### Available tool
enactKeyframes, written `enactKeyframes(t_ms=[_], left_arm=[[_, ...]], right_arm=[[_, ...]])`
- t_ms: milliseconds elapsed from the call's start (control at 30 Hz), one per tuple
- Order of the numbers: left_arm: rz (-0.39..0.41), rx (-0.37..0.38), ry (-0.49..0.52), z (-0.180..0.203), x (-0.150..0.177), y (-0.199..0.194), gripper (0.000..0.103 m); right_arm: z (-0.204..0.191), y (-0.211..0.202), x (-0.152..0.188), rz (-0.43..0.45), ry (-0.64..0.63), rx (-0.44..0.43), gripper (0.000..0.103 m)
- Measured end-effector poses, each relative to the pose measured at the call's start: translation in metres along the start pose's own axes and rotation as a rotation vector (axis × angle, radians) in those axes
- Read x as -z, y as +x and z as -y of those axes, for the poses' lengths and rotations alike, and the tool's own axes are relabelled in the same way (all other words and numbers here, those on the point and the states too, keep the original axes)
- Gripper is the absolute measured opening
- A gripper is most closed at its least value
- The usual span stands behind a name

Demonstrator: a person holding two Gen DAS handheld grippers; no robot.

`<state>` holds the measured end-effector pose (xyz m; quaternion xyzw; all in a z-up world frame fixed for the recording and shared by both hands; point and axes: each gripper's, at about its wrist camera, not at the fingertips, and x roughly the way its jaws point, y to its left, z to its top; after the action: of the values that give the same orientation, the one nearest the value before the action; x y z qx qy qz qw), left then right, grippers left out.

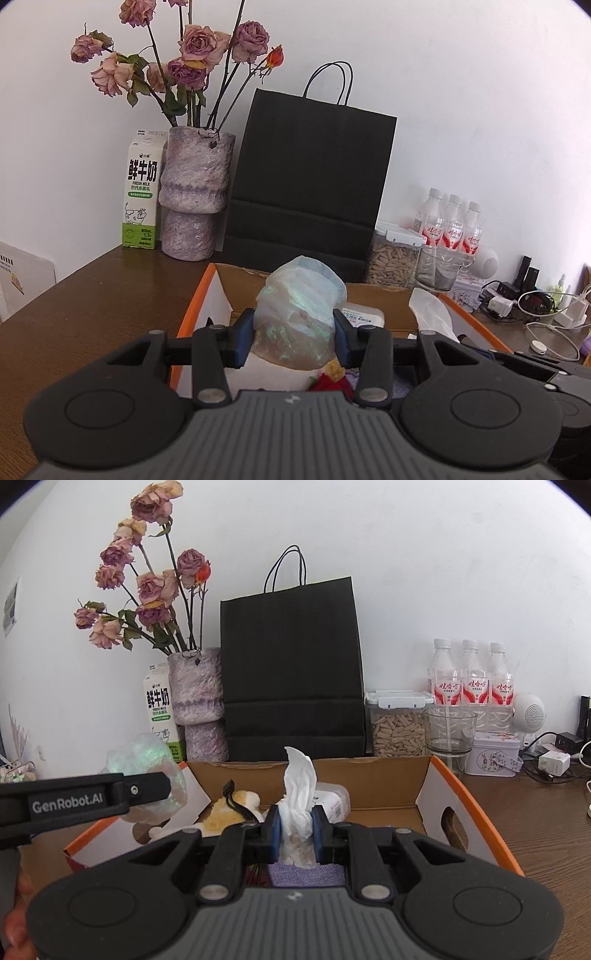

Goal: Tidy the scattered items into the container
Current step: 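Carry the plastic bag and tissue with both tools over the box, then open both tools to drop the bag and tissue into the box, then move left tool toward a white bottle cap while right tool grasps another white cap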

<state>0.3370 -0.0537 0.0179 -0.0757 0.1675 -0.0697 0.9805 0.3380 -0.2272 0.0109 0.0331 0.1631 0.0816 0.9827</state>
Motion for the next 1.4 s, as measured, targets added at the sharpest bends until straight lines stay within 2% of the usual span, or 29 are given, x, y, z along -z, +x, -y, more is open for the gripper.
enactKeyframes(t_ms=[100, 267, 333, 400, 433, 467, 500, 533, 567, 600, 633, 667, 967, 1400], left_arm=[[-0.021, -0.002, 0.009, -0.001, 0.005, 0.001, 0.044], [-0.011, -0.013, 0.044, 0.004, 0.008, 0.0, 0.045], [-0.01, -0.021, 0.05, 0.004, 0.01, 0.0, 0.048], [-0.006, -0.035, 0.061, 0.005, 0.012, -0.001, 0.057], [-0.001, -0.04, 0.067, 0.006, 0.012, -0.001, 0.061], [0.01, -0.05, 0.073, 0.007, 0.012, -0.003, 0.073], [0.027, -0.072, 0.077, 0.007, 0.012, -0.004, 0.081], [0.046, -0.098, 0.083, 0.008, 0.012, -0.006, 0.086], [0.061, -0.116, 0.086, 0.008, 0.012, -0.008, 0.098], [0.076, -0.124, 0.086, 0.008, 0.011, -0.01, 0.103], [0.091, -0.131, 0.084, 0.008, 0.012, -0.012, 0.103], [0.1, -0.136, 0.085, 0.008, 0.012, -0.014, 0.103], [0.097, -0.132, 0.111, 0.009, 0.014, -0.014, 0.103], [0.101, -0.133, 0.106, 0.002, 0.015, -0.019, 0.103]], right_arm=[[-0.003, -0.004, 0.003, 0.011, -0.02, -0.009, 0.016], [-0.004, -0.005, 0.005, 0.003, -0.028, -0.002, 0.017], [-0.003, -0.004, 0.006, -0.003, -0.028, 0.005, 0.02], [-0.003, -0.006, 0.007, 0.001, -0.027, 0.012, 0.023], [-0.002, -0.007, 0.007, 0.0, -0.027, 0.012, 0.033], [-0.002, -0.008, 0.008, 0.003, -0.028, 0.014, 0.046], [-0.002, -0.009, 0.007, 0.012, -0.03, 0.033, 0.048], [-0.003, -0.01, 0.008, 0.017, -0.035, 0.05, 0.056], [-0.002, -0.011, 0.007, 0.016, -0.037, 0.061, 0.07], [-0.002, -0.011, 0.007, 0.014, -0.036, 0.06, 0.078], [-0.001, -0.012, 0.006, 0.016, -0.036, 0.061, 0.091], [-0.002, -0.014, 0.007, 0.021, -0.04, 0.065, 0.093], [-0.004, -0.015, 0.007, 0.019, -0.062, 0.095, 0.103], [-0.006, -0.016, 0.008, -0.001, -0.072, 0.108, 0.103]])
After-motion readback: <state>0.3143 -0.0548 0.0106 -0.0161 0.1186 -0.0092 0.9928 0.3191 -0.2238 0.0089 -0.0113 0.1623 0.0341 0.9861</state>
